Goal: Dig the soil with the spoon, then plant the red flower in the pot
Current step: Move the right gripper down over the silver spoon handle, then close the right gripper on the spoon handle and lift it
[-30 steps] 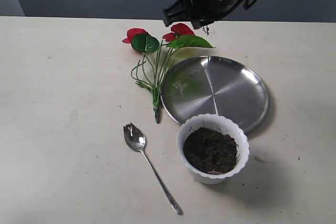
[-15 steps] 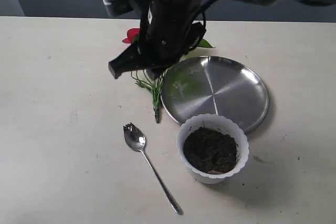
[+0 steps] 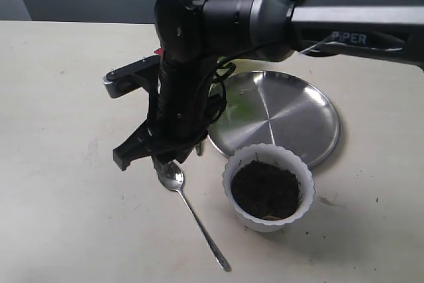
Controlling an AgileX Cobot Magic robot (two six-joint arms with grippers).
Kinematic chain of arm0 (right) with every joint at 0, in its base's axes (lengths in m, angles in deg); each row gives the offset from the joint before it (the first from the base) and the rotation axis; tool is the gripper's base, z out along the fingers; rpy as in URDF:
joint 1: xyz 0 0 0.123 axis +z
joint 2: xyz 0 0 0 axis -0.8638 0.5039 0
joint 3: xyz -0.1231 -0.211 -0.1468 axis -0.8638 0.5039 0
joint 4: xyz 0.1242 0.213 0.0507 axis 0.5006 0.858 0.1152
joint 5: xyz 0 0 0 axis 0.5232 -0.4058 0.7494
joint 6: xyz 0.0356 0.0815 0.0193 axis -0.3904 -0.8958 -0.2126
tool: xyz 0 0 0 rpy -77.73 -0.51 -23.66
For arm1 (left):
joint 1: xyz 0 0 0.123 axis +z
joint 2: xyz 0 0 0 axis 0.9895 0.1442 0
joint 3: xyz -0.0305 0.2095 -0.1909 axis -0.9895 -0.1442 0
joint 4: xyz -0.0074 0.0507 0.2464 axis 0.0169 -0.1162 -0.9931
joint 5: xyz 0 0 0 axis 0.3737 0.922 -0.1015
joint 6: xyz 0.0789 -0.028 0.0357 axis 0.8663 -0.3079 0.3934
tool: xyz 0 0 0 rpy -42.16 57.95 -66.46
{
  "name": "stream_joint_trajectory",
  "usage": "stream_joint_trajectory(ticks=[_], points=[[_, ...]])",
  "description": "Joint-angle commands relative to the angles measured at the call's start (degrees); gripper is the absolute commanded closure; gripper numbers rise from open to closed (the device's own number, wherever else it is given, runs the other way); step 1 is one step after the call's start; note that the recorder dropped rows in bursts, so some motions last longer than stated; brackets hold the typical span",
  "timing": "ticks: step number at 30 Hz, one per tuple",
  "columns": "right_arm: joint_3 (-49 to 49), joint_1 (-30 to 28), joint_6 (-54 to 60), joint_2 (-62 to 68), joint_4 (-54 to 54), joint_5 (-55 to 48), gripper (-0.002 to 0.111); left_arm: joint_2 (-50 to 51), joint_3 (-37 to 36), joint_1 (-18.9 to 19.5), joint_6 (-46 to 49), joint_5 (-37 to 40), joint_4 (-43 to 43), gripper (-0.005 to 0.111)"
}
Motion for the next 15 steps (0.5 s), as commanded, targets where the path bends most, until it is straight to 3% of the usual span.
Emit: stream_joint_trajectory(ticks=[1,15], points=[[1.7,1.0,0.0,0.4,-0.8,1.5,0.075,-0.1,-0.2,0.1,-0.1,-0.4,0.0,0.106],[5.0,2.4,-4.1,4.7,-5.7,3.3,0.074,-0.1,-0.2,0.1,-0.1,-0.4,0.0,0.106]])
